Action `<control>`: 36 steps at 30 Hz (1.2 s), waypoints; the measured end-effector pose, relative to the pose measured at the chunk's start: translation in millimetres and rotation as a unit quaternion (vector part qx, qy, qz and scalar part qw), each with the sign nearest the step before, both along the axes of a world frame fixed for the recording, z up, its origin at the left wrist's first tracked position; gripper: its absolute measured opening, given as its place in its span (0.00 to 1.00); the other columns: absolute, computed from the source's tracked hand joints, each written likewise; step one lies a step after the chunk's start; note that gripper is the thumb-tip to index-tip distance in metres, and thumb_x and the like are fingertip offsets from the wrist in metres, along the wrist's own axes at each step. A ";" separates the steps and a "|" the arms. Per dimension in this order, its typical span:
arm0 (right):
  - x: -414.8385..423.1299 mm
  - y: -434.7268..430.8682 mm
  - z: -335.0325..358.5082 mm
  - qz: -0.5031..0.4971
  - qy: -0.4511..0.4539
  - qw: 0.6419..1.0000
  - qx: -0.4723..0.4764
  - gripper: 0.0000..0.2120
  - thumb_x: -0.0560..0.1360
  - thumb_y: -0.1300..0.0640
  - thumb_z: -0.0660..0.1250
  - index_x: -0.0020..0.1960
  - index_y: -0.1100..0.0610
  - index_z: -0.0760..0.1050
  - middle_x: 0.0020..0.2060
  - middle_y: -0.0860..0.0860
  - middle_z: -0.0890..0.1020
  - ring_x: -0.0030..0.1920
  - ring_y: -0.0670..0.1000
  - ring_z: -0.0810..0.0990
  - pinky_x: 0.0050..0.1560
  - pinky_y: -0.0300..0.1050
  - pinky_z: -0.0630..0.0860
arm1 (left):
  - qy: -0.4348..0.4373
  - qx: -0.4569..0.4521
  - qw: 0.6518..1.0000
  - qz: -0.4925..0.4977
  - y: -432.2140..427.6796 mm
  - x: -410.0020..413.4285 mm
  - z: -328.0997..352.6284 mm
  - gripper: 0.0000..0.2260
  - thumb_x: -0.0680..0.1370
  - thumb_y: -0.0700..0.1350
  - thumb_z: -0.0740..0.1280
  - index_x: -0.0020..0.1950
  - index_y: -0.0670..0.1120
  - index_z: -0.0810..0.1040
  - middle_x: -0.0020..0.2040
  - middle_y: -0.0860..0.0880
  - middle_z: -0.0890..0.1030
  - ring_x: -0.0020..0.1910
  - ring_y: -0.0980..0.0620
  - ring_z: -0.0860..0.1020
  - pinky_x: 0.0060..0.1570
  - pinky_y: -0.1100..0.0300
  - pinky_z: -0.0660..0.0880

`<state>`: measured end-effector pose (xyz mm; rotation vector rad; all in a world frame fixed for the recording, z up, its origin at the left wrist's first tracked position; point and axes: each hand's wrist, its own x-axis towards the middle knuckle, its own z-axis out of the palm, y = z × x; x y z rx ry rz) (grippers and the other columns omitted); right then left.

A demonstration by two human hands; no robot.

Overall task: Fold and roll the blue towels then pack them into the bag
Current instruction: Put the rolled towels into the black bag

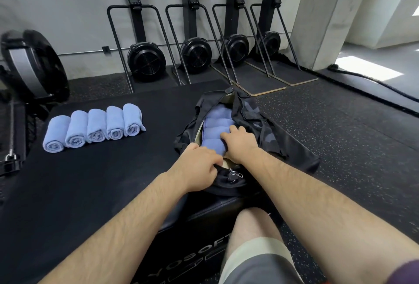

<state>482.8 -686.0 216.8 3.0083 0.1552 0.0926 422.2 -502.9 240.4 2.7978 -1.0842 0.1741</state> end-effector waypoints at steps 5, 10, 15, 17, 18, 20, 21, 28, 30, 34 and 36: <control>-2.9 1.4 4.1 0.004 0.023 0.999 0.033 0.23 0.74 0.43 0.70 0.64 0.50 0.71 0.61 0.52 0.73 0.60 0.58 0.72 0.49 0.50 0.69 | -0.009 -0.004 1.000 0.004 2.7 1.2 -2.5 0.13 0.77 0.43 0.57 0.53 0.52 0.80 0.46 0.54 0.81 0.49 0.52 0.75 0.55 0.58 0.62; -14.3 -2.2 27.3 0.018 0.035 0.993 0.112 0.21 0.74 0.46 0.68 0.64 0.51 0.73 0.61 0.51 0.76 0.62 0.56 0.73 0.57 0.50 0.72 | -0.031 -0.039 0.999 0.019 3.5 3.1 1.0 0.16 0.72 0.44 0.53 0.46 0.49 0.81 0.41 0.53 0.81 0.43 0.48 0.76 0.59 0.54 0.67; -34.7 11.6 52.8 0.051 -0.056 0.977 0.200 0.11 0.75 0.47 0.67 0.56 0.50 0.76 0.52 0.46 0.80 0.53 0.52 0.77 0.47 0.46 0.70 | -0.065 -0.199 0.976 0.056 8.6 -0.6 6.5 0.13 0.72 0.39 0.59 0.46 0.45 0.83 0.43 0.51 0.83 0.42 0.47 0.78 0.60 0.51 0.73; -40.9 26.6 64.5 0.065 -0.113 0.960 0.250 0.07 0.78 0.48 0.63 0.50 0.50 0.75 0.43 0.46 0.80 0.44 0.51 0.77 0.42 0.46 0.70 | -0.072 -0.265 0.957 0.095 16.4 -1.5 11.5 0.10 0.76 0.38 0.61 0.48 0.46 0.82 0.45 0.52 0.82 0.43 0.49 0.77 0.54 0.53 0.73; -43.2 36.0 69.8 0.079 -0.128 0.954 0.258 0.07 0.79 0.48 0.62 0.48 0.50 0.74 0.41 0.46 0.79 0.42 0.50 0.77 0.40 0.47 0.70 | -0.070 -0.286 0.949 0.114 21.1 -1.4 14.9 0.10 0.79 0.39 0.61 0.49 0.47 0.81 0.45 0.53 0.81 0.44 0.49 0.77 0.52 0.53 0.72; -46.8 56.9 78.1 0.105 -0.129 0.951 0.259 0.09 0.81 0.47 0.58 0.48 0.50 0.74 0.39 0.46 0.78 0.40 0.49 0.76 0.38 0.48 0.72 | -0.050 -0.330 0.930 0.151 32.7 -0.8 21.9 0.10 0.82 0.43 0.58 0.50 0.48 0.79 0.46 0.53 0.80 0.46 0.50 0.77 0.52 0.51 0.73; -46.9 67.6 80.4 0.115 -0.125 0.950 0.262 0.11 0.82 0.47 0.57 0.48 0.51 0.74 0.39 0.45 0.78 0.41 0.49 0.76 0.39 0.49 0.72 | -0.035 -0.354 0.919 0.171 40.0 -0.7 25.1 0.10 0.83 0.44 0.57 0.50 0.48 0.78 0.45 0.54 0.80 0.46 0.51 0.77 0.52 0.51 0.73; -24.1 152.3 79.5 0.153 -0.091 0.939 0.293 0.14 0.83 0.47 0.55 0.44 0.53 0.71 0.38 0.48 0.78 0.41 0.54 0.77 0.41 0.53 0.75 | 0.013 -0.410 0.872 0.269 105.4 6.9 28.8 0.11 0.85 0.49 0.58 0.47 0.50 0.76 0.42 0.55 0.80 0.43 0.57 0.77 0.42 0.59 0.69; -14.4 176.7 76.2 0.163 -0.074 0.937 0.298 0.15 0.83 0.48 0.54 0.45 0.55 0.72 0.37 0.49 0.78 0.40 0.53 0.77 0.39 0.51 0.74 | 0.019 -0.413 0.863 0.292 127.8 14.5 24.2 0.11 0.85 0.49 0.58 0.47 0.50 0.77 0.42 0.55 0.80 0.43 0.56 0.78 0.42 0.59 0.70; 13.2 221.7 58.3 0.164 -0.039 0.934 0.315 0.15 0.83 0.49 0.55 0.42 0.56 0.71 0.37 0.50 0.78 0.38 0.54 0.76 0.35 0.50 0.70 | 0.019 -0.413 0.852 0.321 169.1 36.4 9.8 0.13 0.84 0.48 0.58 0.41 0.50 0.75 0.38 0.53 0.79 0.39 0.54 0.76 0.41 0.55 0.72; 29.3 239.7 44.2 0.160 -0.023 0.933 0.321 0.16 0.83 0.49 0.55 0.43 0.57 0.72 0.37 0.51 0.78 0.39 0.55 0.76 0.37 0.51 0.71 | 0.034 -0.408 0.847 0.339 186.4 52.2 -2.5 0.13 0.84 0.48 0.58 0.41 0.49 0.75 0.38 0.52 0.79 0.39 0.51 0.76 0.41 0.52 0.74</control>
